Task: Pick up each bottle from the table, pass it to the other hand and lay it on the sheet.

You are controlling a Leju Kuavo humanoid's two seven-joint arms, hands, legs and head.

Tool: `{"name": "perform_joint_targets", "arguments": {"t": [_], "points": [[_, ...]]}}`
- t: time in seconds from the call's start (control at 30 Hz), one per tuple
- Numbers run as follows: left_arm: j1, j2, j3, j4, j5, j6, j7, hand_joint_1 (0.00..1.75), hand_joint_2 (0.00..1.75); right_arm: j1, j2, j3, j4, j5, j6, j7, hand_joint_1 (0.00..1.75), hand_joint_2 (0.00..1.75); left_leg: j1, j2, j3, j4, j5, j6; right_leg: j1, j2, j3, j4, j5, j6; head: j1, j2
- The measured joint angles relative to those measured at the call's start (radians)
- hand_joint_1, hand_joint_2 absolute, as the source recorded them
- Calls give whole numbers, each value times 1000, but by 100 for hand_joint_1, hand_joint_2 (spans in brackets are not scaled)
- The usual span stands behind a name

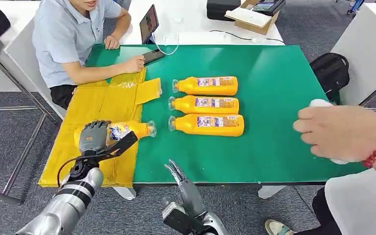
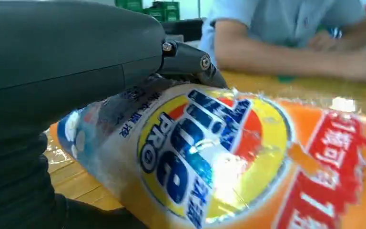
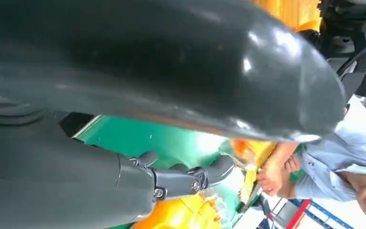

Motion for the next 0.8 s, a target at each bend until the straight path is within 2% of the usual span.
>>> {"name": "perform_joint_targets", "arguments": {"t": [0.03, 0.1, 0.23, 0.4, 0.47, 0.67, 0.8], "points": [[-6, 0, -5, 7, 10, -16, -12, 0, 175, 0, 2, -4, 1, 2, 0, 1, 0, 0, 0, 0, 0, 0, 0, 0, 0, 0, 0, 0, 0, 0, 0, 0], [-8, 1, -5, 10, 60, -55, -65, 0, 175, 0, 3, -13, 4, 6, 0, 2, 0, 0, 0, 0, 0, 0, 0, 0, 0, 0, 0, 0, 0, 0, 0, 0], [13, -4, -4, -27, 323, -184, -257, 0, 175, 0, 5, -25, 14, 8, 0, -5, 0, 0, 0, -4, 0, 0, 0, 0, 0, -1, 2, 0, -1, 0, 0, 0], [109, -19, -2, -177, 709, -350, -451, 0, 175, 0, 6, -34, 32, -2, -4, -27, 0, 0, -1, -3, 0, 0, 0, 0, -1, -1, 2, 0, -1, 0, 0, 0], [175, -38, 5, -271, 944, -393, -502, 0, 175, 0, 8, -36, 41, -9, -12, -35, 0, 0, -1, -3, 0, 0, 0, 0, -1, -1, 1, -1, -1, 0, 0, 0], [284, -111, 37, -531, 1393, -293, -526, 0, 175, 0, 12, -36, 53, -11, -76, -49, 0, 0, -1, -3, -1, 0, 0, 0, -1, -1, 0, 0, -1, 0, 0, 0], [336, -157, 79, -694, 1558, -188, -559, 0, 175, -8, 0, -37, 53, 114, -238, -26, 0, 0, 0, -3, -2, 0, 0, 0, 0, -1, 0, 0, -1, 0, 0, 0]]}}
